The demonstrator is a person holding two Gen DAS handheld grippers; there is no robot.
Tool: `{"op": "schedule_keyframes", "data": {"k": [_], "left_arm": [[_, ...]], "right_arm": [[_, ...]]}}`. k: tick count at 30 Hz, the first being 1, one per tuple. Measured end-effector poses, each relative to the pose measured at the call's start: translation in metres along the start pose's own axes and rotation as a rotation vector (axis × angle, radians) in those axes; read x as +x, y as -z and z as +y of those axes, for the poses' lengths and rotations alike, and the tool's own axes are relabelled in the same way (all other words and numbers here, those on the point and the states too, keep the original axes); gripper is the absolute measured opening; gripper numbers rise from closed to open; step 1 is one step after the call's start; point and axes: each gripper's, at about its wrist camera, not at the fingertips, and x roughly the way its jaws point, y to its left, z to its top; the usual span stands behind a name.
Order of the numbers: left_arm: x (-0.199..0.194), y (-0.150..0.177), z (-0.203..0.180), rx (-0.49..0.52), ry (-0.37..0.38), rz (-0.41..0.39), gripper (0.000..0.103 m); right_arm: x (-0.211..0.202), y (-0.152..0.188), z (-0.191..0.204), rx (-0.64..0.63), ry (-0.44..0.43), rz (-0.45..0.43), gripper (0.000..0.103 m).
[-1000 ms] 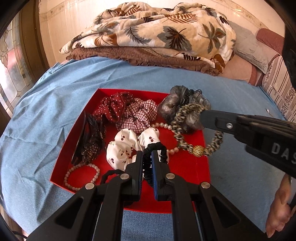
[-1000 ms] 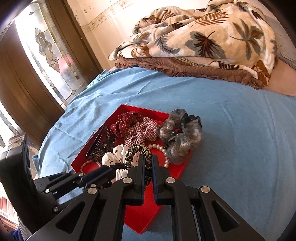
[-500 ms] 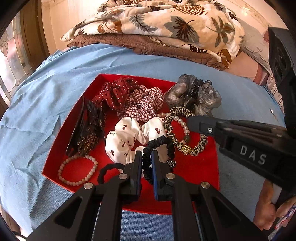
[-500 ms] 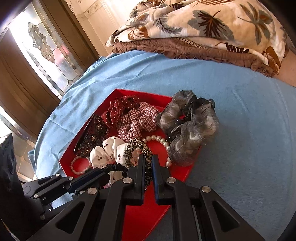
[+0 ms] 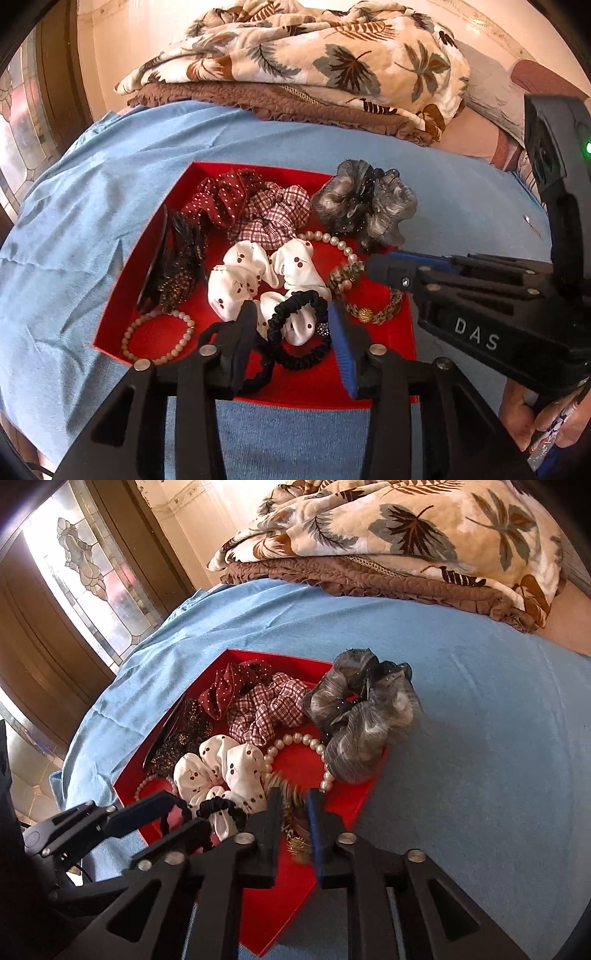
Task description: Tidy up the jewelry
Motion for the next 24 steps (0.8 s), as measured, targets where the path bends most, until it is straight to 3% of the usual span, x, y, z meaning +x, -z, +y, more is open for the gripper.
{"op": "schedule_keyframes", "data": {"k": [2,8,10,12,16,18,22,24], "left_arm": [[-0.005,0.001,0.002,-0.007,-0.004,-0.010,0.046],[-0.016,0.001,0.012,-0.036,-0.028,-0.056,0.053],[-0.022,-0.001,0.014,-0.045,-0.046,-0.093,0.058],[-0.029,-0.002,0.017,-0.057,-0.074,-0.135,0.071],[-0.053,-0.005,0.018,-0.074,-0.203,-0.287,0.082],[-0.069,-0.004,0.018,-0.091,-0.287,-0.373,0.099],[-0.101,0.001,0.018,-0.125,-0.402,-0.507,0.103],[-0.113,0.006,0.017,-0.127,-0.404,-0.538,0.103]], "right_arm": [[-0.004,0.002,0.000,0.005,0.005,-0.010,0.039],[-0.027,0.005,0.000,0.015,0.026,-0.059,0.042],[-0.036,0.007,-0.002,0.019,0.034,-0.076,0.043],[-0.045,0.012,-0.003,0.026,0.045,-0.092,0.045],[-0.061,0.026,-0.003,0.029,0.063,-0.121,0.046],[-0.069,0.033,0.000,0.023,0.073,-0.136,0.046],[-0.087,0.049,0.004,0.008,0.091,-0.169,0.049],[-0.096,0.057,0.006,0.002,0.107,-0.187,0.052]]}}
